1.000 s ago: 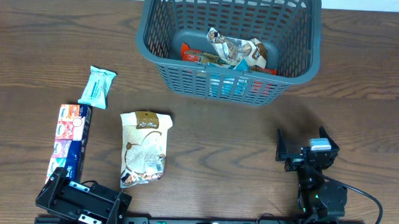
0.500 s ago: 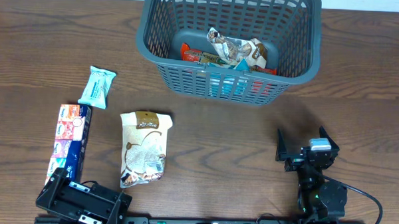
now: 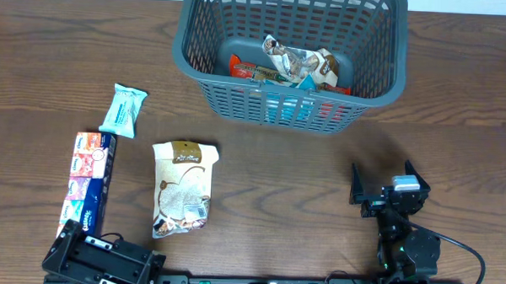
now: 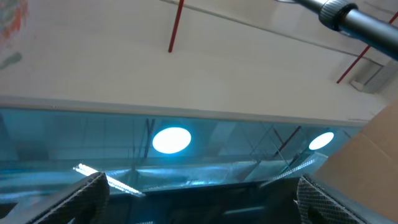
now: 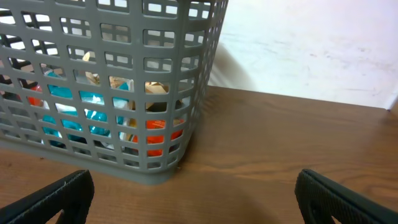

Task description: Pack container

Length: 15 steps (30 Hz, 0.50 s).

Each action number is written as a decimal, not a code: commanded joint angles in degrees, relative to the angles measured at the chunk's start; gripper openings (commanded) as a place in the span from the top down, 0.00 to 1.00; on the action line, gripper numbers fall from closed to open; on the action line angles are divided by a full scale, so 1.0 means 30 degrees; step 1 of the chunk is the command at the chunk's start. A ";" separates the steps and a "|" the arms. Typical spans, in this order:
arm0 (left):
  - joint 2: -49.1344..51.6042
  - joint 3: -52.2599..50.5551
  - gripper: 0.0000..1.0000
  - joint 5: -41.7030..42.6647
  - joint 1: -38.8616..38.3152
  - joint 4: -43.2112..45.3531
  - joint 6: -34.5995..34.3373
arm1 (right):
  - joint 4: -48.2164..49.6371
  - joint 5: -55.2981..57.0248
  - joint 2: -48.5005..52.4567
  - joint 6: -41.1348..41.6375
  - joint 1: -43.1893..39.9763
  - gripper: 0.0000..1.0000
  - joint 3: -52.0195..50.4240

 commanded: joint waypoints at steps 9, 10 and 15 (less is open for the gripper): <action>-0.0248 -0.0044 0.05 -0.0911 0.0044 0.0102 -0.0233 | -0.0073 -0.0007 -0.0102 -0.0189 -0.0102 0.01 -0.0036; -0.0248 -0.0044 0.05 -0.0954 0.0044 0.0175 -0.0233 | -0.0073 -0.0007 -0.0102 -0.0189 -0.0102 0.01 -0.0036; -0.0248 -0.0044 0.05 -0.1603 0.0044 0.0517 -0.0226 | -0.0073 -0.0007 -0.0102 -0.0189 -0.0102 0.01 -0.0036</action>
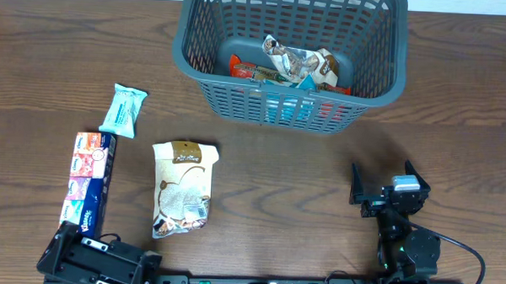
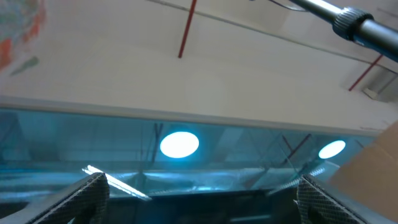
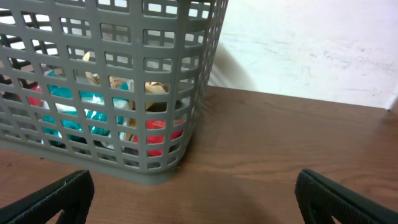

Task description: Pack container

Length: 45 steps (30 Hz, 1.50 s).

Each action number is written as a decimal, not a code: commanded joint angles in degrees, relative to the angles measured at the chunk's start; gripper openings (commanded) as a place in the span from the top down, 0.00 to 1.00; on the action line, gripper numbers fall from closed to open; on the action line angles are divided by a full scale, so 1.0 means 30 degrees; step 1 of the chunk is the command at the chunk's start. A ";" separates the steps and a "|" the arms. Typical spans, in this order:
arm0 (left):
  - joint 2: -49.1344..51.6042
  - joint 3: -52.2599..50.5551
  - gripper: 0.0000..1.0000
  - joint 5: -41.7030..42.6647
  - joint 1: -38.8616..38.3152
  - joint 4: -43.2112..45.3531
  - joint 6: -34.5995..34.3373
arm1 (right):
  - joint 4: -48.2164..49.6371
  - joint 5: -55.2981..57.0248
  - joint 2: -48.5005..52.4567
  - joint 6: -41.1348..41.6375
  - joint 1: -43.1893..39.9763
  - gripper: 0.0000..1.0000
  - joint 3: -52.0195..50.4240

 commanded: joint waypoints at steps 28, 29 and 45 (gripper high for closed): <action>-0.0248 -0.0044 0.05 -0.0423 0.0044 0.0590 -0.0372 | -0.0073 -0.0007 -0.0102 -0.0189 -0.0102 0.01 -0.0036; -0.0248 -0.0044 0.05 -0.0423 0.0044 0.0605 -0.0372 | -0.0073 -0.0007 -0.0102 -0.0189 -0.0102 0.01 -0.0036; -0.0248 -0.0044 0.05 -0.0415 0.0044 0.0605 -0.0379 | -0.0073 -0.0007 -0.0102 -0.0189 -0.0102 0.01 -0.0036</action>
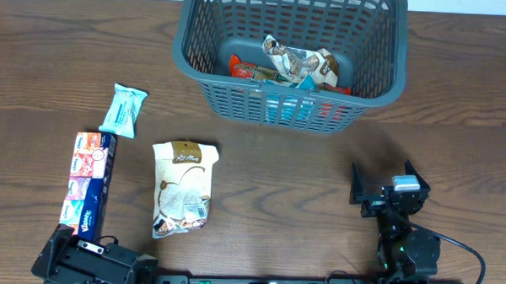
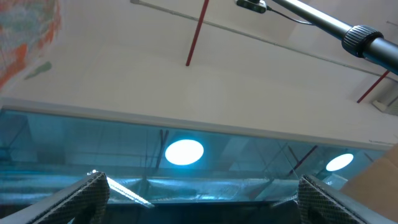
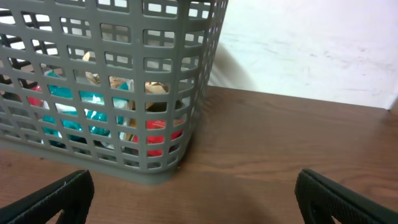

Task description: Pack container

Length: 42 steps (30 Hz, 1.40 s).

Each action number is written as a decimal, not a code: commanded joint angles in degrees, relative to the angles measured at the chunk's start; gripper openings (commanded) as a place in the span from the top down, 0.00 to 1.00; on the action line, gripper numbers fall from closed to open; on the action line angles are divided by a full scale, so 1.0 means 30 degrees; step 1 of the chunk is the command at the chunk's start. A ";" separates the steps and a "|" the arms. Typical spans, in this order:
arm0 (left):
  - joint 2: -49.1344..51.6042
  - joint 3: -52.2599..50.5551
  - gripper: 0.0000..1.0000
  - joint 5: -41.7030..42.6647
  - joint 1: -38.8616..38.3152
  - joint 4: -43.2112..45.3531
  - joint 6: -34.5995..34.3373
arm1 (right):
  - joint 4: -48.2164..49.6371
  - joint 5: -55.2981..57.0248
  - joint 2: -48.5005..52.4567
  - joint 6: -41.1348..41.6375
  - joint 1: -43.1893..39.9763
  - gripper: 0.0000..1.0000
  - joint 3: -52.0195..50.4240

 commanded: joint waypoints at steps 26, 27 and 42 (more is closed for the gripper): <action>-0.0248 -0.0051 0.05 0.0357 0.0044 0.0678 0.0058 | -0.0073 -0.0007 -0.0102 -0.0197 -0.0102 0.01 -0.0036; -0.0248 -0.0051 0.05 0.0357 0.0044 0.0678 0.0051 | -0.0073 -0.0007 -0.0102 -0.0189 -0.0102 0.01 -0.0036; -0.0248 -0.0051 0.05 0.0342 0.0044 0.0962 0.0058 | -0.0073 -0.0007 -0.0102 -0.0189 -0.0102 0.01 -0.0036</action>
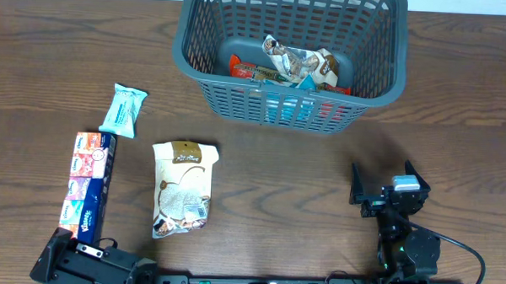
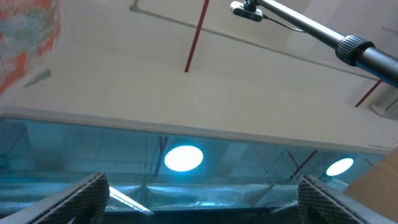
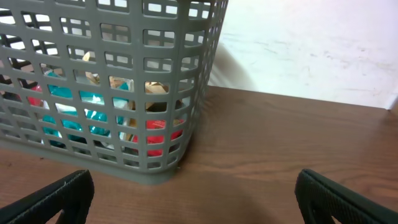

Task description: Pack container

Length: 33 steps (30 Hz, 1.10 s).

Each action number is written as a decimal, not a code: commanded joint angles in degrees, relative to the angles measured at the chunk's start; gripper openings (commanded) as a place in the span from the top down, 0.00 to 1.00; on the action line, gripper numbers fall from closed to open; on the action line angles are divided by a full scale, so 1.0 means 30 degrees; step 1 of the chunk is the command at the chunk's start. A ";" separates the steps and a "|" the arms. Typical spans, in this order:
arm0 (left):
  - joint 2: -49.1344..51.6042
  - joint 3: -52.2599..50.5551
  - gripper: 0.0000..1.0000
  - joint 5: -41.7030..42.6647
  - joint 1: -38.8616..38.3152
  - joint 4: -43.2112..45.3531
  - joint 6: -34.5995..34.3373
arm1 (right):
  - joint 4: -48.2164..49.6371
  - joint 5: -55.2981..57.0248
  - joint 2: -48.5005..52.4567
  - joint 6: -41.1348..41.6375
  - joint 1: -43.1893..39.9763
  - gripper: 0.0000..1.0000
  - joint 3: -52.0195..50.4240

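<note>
The grey mesh basket point(image 1: 294, 55) stands at the back centre with several snack packets point(image 1: 294, 66) in it; the right wrist view shows its corner point(image 3: 106, 93). On the table to the left lie a teal packet point(image 1: 123, 110), a long multi-pack of tissues point(image 1: 89, 183) and a brown-and-white bag point(image 1: 182, 188). My left gripper point(image 1: 88, 267) sits at the front left edge, open, its camera facing the ceiling point(image 2: 200, 202). My right gripper point(image 1: 383, 187) rests at the front right, open and holding nothing point(image 3: 199, 205), facing the basket.
Bare brown wood point(image 1: 285, 185) lies between the bag and the right gripper. A pale wall point(image 3: 311, 50) stands behind the table. A ceiling lamp point(image 2: 183, 157) and a boom with a camera point(image 2: 298, 25) show above the left wrist.
My left arm has shifted slightly further left and down at the table's front edge, and its upward view has tilted a little. The right gripper and all items are unchanged.
My left gripper lay open at the front left edge facing upward at each moment, a little lower and further left every time. The right gripper stayed open before the basket. The three items on the table and the basket's contents kept their places.
</note>
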 commanded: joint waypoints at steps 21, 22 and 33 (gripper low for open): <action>-0.0248 -0.0051 0.05 0.0350 0.0044 0.0044 0.0058 | -0.0073 -0.0007 -0.0102 -0.0189 -0.0102 0.01 -0.0036; -0.0248 -0.0051 0.05 0.0350 0.0044 -0.0051 0.0058 | -0.0066 -0.0007 -0.0102 -0.0189 -0.0102 0.01 -0.0036; -0.0248 -0.0051 0.05 0.0350 0.0044 -0.0124 0.0058 | -0.0073 -0.0007 -0.0102 -0.0189 -0.0102 0.01 -0.0036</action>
